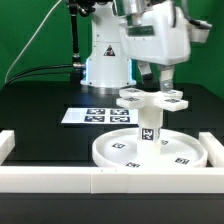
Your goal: Assemble round table
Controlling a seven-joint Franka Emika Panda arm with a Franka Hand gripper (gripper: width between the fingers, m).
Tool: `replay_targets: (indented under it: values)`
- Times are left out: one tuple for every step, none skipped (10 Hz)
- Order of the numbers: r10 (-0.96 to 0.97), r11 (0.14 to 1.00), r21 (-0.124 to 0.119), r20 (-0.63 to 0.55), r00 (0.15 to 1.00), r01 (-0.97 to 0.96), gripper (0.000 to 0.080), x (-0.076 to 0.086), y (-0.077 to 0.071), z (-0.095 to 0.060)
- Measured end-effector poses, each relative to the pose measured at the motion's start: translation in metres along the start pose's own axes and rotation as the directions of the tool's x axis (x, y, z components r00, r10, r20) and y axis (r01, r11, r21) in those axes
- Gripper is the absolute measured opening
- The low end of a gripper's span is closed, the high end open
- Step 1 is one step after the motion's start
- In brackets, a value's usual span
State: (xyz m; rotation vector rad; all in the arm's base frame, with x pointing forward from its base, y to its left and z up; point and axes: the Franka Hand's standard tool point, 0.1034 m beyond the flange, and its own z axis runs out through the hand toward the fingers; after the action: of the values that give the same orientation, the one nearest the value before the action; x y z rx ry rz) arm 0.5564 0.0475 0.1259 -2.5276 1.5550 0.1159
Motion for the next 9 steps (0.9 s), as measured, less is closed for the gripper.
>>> replay_targets:
  values:
    - [-0.132,0.991,-0.025,0.008,0.991,0.132,0.0649,-0.0011,-0.0029,0.0010]
    - [-0.229,0.973,-0.040,0.008,0.973,0.229,0.0649,-0.0010,-0.0082,0.0017]
    - [-0.293,0.955,-0.037,0.006,0.956,0.293,0.0649,0.0008,-0.0079,0.0017]
    - [-0.355,0.934,-0.037,0.008,0.935,0.355,0.0649,0.0012,-0.0075,0.0021]
    - [-0.413,0.910,-0.037,0.010,0.911,0.413,0.0649,0.0013,-0.0074,0.0022]
    - [-0.492,0.870,-0.040,0.013,0.870,0.492,0.0649,0.0015,-0.0072,0.0024]
    - [-0.611,0.789,-0.065,0.014,0.791,0.611,0.0649,0.0019,-0.0066,0.0032]
    - [-0.711,0.699,-0.082,0.022,0.702,0.710,0.0649,0.0005,-0.0068,0.0035]
    - [-0.758,0.648,-0.084,0.027,0.652,0.757,0.0649,-0.0002,-0.0068,0.0037]
